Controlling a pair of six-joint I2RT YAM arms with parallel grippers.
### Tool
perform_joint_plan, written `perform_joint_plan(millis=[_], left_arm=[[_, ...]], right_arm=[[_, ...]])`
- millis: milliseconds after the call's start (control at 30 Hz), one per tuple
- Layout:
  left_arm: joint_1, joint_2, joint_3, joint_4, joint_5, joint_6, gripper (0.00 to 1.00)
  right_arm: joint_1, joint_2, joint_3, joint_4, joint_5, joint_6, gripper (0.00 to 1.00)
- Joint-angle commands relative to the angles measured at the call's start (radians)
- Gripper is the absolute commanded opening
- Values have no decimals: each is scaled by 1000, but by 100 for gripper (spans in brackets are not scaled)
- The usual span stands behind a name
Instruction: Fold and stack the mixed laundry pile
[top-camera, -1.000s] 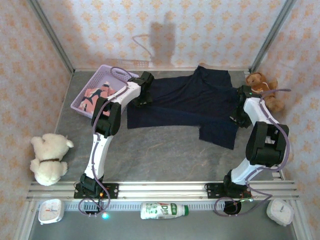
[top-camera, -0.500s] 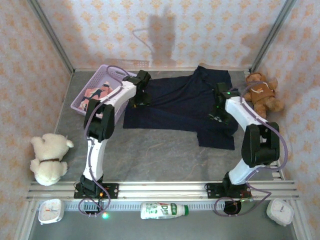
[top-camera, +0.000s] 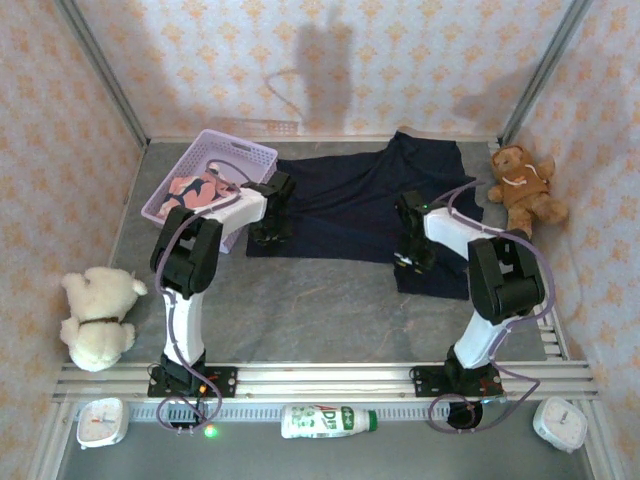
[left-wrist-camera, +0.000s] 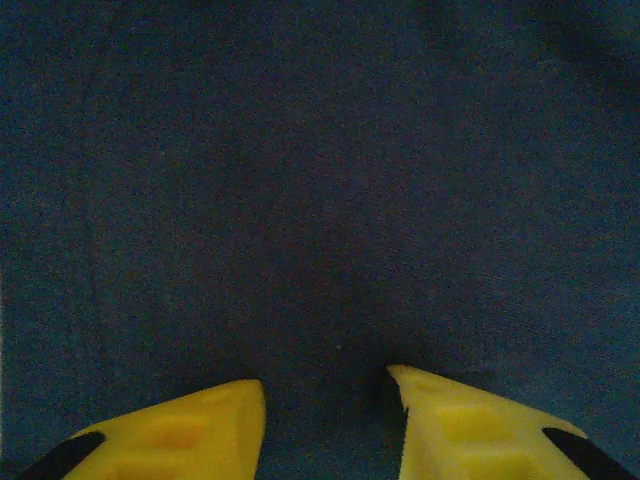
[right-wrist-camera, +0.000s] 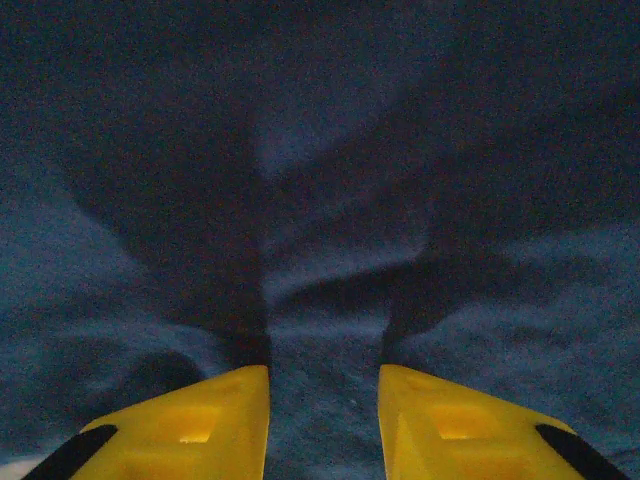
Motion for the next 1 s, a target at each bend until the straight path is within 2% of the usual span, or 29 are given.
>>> perform_joint_plan(millis=[0,133,267,367,433,533,600,800,967], left_arm=[[0,7,-44,37,-65,-35,35],[-8,-51,-149,33,-50,-43,35],[-25,-175,-302,27,-20,-73,36],[-45,-249,-351,-8,-17,-88,38],[-45,-282,-324,-32,-21,-83,44],[-42,-268,-167,-91,-59,-39,58],[-37,-217,-17,-113,-73,-3,62],[-19,38,362,-114,-80,42,62],[12,215,538,-145,-109,65,62]], right_arm=[[15,-30,-66,16,-3,37,33],[32,-82,-127,-9,-40,60,33],[38,-162,-198,-44,-116,74,34],[38,-208,-171,-86,-128,60,36],[39,-214,-105,-107,-142,40,39],[36,-178,67,-170,-107,1,45],[28,-130,198,-208,-65,-33,49],[-51,53,450,-181,16,-39,52],[-115,213,562,-115,19,-14,53]])
